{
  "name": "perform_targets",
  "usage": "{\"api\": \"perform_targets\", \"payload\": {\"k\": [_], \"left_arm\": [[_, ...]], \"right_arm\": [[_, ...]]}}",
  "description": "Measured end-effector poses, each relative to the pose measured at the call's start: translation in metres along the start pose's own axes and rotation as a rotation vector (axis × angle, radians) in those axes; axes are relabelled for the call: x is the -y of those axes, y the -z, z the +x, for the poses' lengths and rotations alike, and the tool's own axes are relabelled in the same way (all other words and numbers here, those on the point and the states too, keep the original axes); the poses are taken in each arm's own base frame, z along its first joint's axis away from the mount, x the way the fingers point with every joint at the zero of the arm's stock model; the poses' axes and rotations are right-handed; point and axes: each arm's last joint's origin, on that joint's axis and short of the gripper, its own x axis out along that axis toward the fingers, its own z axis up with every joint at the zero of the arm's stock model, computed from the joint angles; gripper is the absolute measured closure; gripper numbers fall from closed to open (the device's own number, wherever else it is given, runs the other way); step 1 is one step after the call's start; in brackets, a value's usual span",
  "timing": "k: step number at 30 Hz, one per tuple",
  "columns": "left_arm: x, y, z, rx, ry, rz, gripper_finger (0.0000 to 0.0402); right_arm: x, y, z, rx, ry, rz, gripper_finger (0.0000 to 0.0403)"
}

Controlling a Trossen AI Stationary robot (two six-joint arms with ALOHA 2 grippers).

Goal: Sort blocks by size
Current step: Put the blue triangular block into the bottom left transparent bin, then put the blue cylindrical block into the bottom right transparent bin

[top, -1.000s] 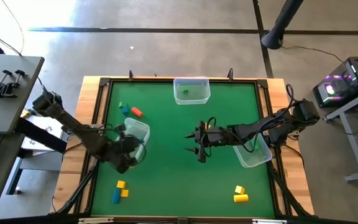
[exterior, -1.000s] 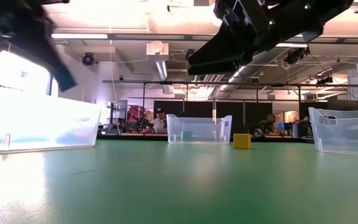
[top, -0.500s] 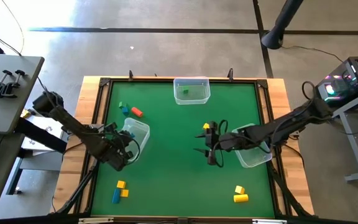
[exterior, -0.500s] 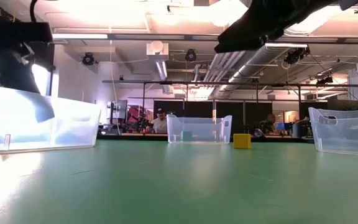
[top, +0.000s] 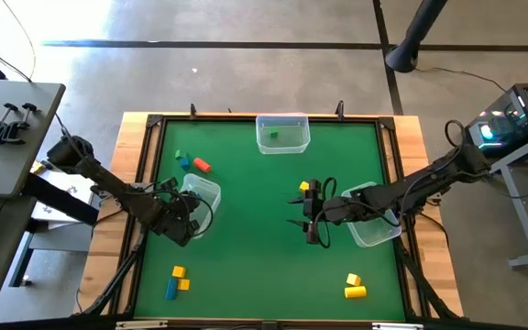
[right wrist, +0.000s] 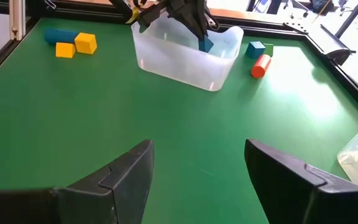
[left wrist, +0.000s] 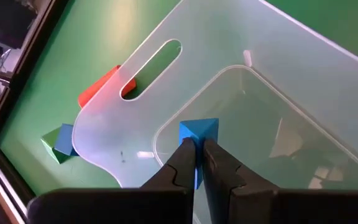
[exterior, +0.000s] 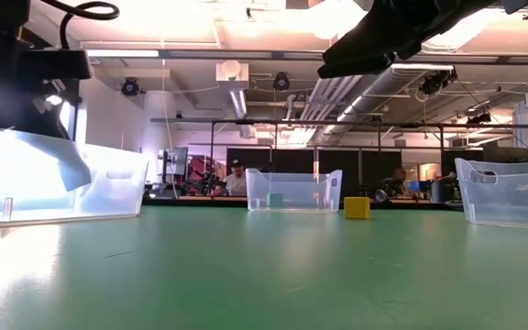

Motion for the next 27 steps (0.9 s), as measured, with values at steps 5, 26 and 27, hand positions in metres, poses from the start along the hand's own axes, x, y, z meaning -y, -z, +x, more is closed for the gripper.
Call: {"api": "perform_targets", "payload": {"k": [5,26,27], "left_arm": [[0.001,-0.001,0.001,-0.015,0.023,0.023,0.0347],[-0.004,-0.082,-0.098,0.252,0.162,0.039,0.0316],[0.0,-0.084,-0.105,0.293,0.199,0.051,0.0321]], "right_arm": [[0.0,0.0,0.0,0.0,0.0,0.0,0.0155],[0.0,0.007,0.01,-0.002,0.003,-0.051,0.0155],[-0.001,0.011,0.012,-0.005,0.0,-0.065,0.0155]]}}
